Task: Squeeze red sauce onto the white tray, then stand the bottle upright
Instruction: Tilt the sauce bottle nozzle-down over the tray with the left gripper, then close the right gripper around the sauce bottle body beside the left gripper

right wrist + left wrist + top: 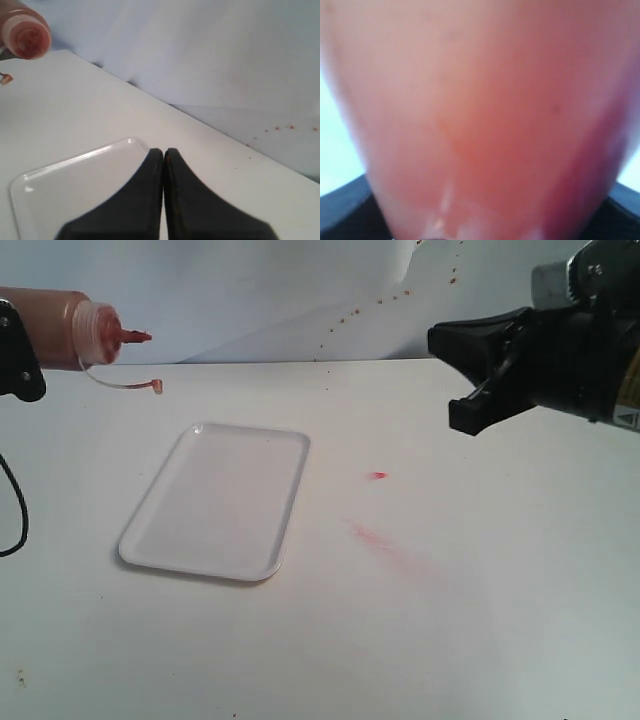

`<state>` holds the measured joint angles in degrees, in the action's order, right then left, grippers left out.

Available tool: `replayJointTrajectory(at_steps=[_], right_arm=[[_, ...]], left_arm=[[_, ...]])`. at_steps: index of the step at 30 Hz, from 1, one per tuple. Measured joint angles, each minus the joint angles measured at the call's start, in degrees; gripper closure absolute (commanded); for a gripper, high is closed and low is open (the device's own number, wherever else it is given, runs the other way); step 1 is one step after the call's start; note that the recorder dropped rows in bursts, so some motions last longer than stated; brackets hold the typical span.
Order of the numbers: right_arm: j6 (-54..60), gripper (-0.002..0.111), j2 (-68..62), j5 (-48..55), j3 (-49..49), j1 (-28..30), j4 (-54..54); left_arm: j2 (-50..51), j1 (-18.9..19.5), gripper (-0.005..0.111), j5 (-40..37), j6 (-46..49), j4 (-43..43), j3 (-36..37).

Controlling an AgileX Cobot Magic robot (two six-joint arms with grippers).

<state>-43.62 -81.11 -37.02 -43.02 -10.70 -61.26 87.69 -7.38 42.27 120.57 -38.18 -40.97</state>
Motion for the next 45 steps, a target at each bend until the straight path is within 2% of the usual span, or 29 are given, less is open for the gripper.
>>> replayJointTrajectory(at_steps=[1, 3, 4, 5, 6, 8, 9, 14, 20, 31, 35, 39, 45], right_arm=[[0.5, 0.106, -2.4, -3.3, 0.0, 0.0, 0.3], [1.5, 0.092, -4.9, -8.6, 0.0, 0.0, 2.4], [1.8, 0.077, -5.4, -9.9, 0.0, 0.0, 3.4], [2.2, 0.067, -5.9, -11.3, 0.0, 0.0, 5.5], [2.4, 0.043, -5.9, -11.6, 0.0, 0.0, 6.7], [2.9, 0.019, -5.9, -12.2, 0.0, 0.0, 10.3], [3.5, 0.015, -5.9, -12.4, 0.0, 0.0, 11.9], [4.2, 0.015, -6.1, -11.7, -1.0, 0.0, 15.5], [-1.5, 0.015, -9.3, -9.2, -4.9, -0.8, 8.4], [-5.6, 0.015, -12.0, -0.9, -12.5, -8.4, 2.3], [-13.2, 0.017, -12.0, 3.3, -17.2, -9.3, -0.8], [-24.8, 0.018, -12.8, 3.7, -23.1, -9.3, -10.9], [-42.6, 0.018, -19.1, -4.9, -34.7, -9.3, -27.8]], left_arm=[[0.0, 0.0, 0.107, 0.1, 0.0, 2.0, 0.0], [0.6, 0.0, 0.107, 1.7, 0.1, 5.2, 0.0], [0.9, 0.0, 0.107, 2.7, 0.1, 6.1, 0.0], [1.9, 0.0, 0.107, 4.6, 0.1, 7.6, 0.0], [2.6, 0.0, 0.107, 5.6, 0.1, 8.2, 0.0], [5.1, 0.0, 0.107, 7.8, 0.4, 9.2, -0.5], [6.7, 0.0, 0.107, 9.6, 0.4, 9.6, -1.4], [9.1, 0.0, 0.107, 15.3, 0.4, 11.6, -3.4], [9.3, 0.0, 0.107, 15.9, 0.4, 13.2, -3.4], [9.3, 0.0, 0.107, 16.0, 0.4, 13.3, -3.4], [9.3, 0.0, 0.107, 16.0, 0.4, 13.9, -3.4], [9.3, 0.0, 0.107, 16.0, 0.4, 15.0, -3.4], [9.3, 0.0, 0.107, 16.0, 0.4, 17.8, -3.4]])
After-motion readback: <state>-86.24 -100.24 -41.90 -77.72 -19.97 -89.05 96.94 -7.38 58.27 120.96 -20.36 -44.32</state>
